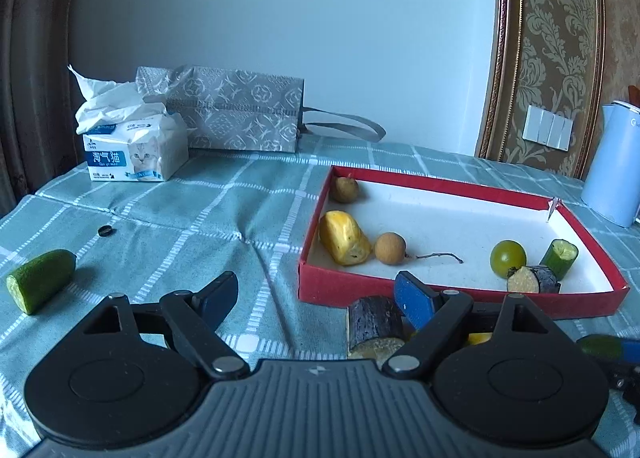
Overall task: Organize fruits
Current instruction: 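Grasp a yellow fruit piece with the left gripper while the right drops the cucumber in the tray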
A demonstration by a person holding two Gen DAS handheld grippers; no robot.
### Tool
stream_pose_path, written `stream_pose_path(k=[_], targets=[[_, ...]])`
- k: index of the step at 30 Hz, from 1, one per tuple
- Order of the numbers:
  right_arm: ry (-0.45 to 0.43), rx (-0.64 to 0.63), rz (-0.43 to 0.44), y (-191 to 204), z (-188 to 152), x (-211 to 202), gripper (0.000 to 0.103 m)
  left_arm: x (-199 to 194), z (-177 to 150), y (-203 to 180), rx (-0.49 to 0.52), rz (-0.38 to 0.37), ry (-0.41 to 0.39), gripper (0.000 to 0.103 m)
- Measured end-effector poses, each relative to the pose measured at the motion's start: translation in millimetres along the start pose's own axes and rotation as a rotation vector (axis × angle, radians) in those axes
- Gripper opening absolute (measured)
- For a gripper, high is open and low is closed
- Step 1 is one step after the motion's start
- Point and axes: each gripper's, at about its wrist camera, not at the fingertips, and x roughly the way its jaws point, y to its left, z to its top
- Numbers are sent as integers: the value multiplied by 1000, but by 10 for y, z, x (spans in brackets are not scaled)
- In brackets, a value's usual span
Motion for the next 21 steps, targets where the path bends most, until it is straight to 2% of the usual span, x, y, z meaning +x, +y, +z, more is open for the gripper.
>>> stream_pose_path(k=[8,13,15,17,21], targets=[[-92,-6,-63,-26,240,10,37,-68,-10,-110,63,28,-53,86],[-136,-7,-115,-77,469,147,37,-101,-5,-88,60,9,-60,86],[-144,-7,-133,-110,554,217,37,-156,-23,-94,72,-21,-66,86],[-155,-1,-148,-147,612,270,37,-228,-78,-150,113,-85,-63,86],[-163,36,-152,-250,639,335,37,-303,-191,-399,252,-150,-87,86]])
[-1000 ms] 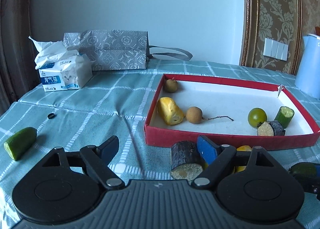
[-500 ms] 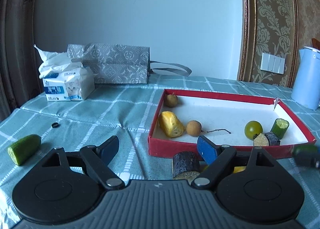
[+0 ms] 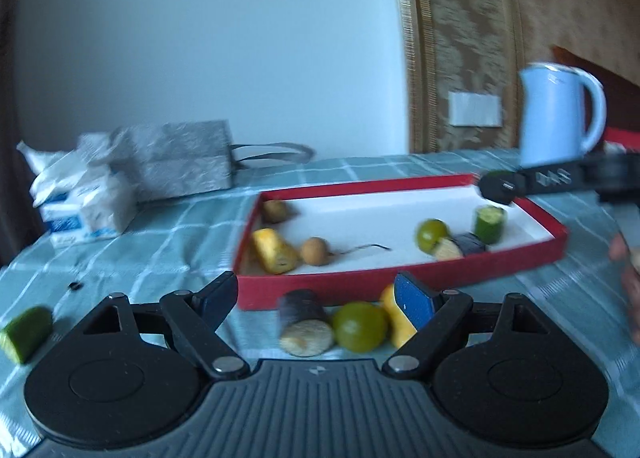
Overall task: Organize fruits
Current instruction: 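Grasp a yellow fruit piece with the left gripper while the right drops the cucumber in the tray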
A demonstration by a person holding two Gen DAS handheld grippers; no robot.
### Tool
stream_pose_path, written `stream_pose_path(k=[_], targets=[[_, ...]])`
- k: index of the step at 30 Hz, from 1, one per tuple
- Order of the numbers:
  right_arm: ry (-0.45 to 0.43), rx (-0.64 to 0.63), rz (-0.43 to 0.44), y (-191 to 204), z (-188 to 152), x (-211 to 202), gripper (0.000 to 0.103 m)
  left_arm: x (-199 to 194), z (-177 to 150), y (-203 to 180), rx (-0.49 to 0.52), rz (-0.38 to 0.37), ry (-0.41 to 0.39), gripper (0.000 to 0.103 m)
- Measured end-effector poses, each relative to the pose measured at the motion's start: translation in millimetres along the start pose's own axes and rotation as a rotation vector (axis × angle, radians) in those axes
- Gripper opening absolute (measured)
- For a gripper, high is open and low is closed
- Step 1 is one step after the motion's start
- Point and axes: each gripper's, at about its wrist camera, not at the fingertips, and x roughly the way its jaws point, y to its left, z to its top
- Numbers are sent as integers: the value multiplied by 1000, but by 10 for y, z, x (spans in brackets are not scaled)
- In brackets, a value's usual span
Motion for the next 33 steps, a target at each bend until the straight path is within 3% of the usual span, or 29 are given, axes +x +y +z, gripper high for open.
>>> stream_pose_path(k=[2,3,7,10,12,26,30,31,33], targets=[[4,9,1,-32,-11,13,37,38,-18,-138,59,-31,14,85],[6,15,3,-47,-13,15,37,56,-16,-193,88,-33,24,80],[-3,33,20,-84,4,-17,37,77,-17,-277,90,-75,34,77],[0,40,35,-87,1,-24,37,117,-10,-362,103,-99,50,61],[0,45,45,-88,8,-36,38,154,3,-439,122,-95,56,59],[-14,77,72,-147,50,-105,38,272,16,-789,230,-39,101,57],[-11,63,62,-127,41,-93,38,277,22,-778,224,-20,96,46],[-8,63,60,-127,36,-85,38,291,24,-767,219,-23,104,33],[-4,61,53,-130,25,-76,38,318,29,-737,202,-29,120,28]])
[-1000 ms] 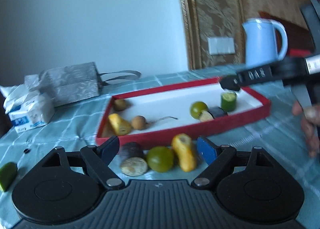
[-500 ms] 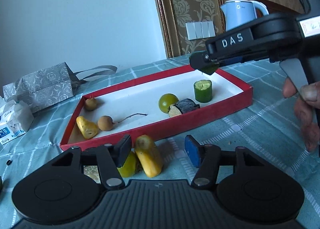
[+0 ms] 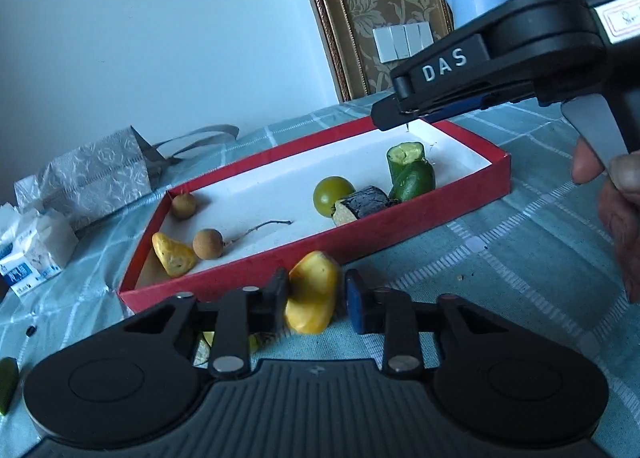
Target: Organize fruits
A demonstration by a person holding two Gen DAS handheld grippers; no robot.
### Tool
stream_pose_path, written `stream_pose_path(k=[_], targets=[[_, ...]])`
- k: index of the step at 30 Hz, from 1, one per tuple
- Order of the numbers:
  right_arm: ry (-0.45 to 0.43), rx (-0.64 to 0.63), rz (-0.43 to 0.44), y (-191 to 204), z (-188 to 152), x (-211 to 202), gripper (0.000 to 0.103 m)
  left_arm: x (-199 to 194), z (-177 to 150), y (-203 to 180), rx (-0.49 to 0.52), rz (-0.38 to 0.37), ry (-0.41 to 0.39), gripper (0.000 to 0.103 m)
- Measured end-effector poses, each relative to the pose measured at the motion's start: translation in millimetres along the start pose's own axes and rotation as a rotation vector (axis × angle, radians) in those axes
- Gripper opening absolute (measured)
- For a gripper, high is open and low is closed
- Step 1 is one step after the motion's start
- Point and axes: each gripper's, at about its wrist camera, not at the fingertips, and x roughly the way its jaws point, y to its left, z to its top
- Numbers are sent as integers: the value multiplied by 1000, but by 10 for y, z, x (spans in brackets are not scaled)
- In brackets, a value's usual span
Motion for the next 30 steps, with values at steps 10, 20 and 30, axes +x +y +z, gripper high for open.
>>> stream_pose_path(k=[10,20,30], targets=[[-32,52,-31,-169,25,-83,38,-29,-24,145,-87,-21,-19,21],[-52,70,-25,-232,42,-162,38,-372,51,175,-107,6,-137,21],[-66,74,-11,-234,45,-195,38,-103,559,478,-183,103,-146,21]])
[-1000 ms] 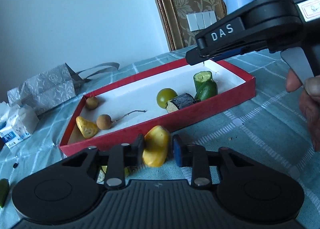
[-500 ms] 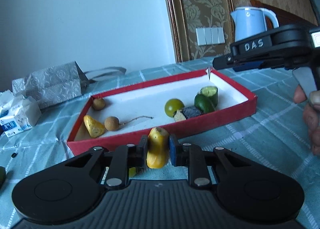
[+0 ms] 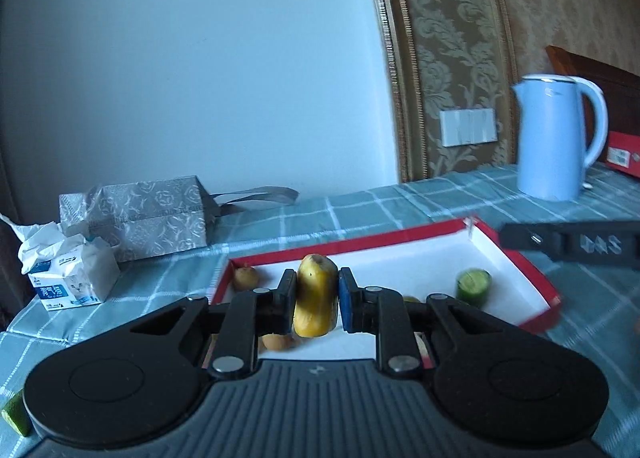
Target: Organize fruits
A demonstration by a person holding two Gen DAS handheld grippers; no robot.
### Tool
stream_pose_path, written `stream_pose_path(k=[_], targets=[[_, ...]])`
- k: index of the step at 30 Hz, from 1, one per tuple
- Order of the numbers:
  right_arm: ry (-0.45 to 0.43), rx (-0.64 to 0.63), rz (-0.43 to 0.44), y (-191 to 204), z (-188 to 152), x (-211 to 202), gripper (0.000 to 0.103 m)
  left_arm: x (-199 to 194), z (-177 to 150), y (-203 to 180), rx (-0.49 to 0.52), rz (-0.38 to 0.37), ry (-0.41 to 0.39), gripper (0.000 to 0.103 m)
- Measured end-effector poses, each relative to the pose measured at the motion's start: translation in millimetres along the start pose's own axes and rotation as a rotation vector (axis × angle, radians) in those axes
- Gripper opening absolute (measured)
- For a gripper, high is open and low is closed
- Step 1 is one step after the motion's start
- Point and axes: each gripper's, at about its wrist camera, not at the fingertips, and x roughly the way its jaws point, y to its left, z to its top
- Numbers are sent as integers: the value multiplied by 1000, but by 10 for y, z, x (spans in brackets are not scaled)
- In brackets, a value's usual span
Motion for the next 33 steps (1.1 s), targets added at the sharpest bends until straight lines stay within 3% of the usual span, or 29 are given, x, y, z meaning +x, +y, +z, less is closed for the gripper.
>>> stream_pose_path(k=[12,33], targets=[[-32,-4,-2,-8,50,-57,38,409,19,77,-59,99,90,21],[-25,-25,-1,50,32,-21,38,791,-16,164,-96,105,162,21]])
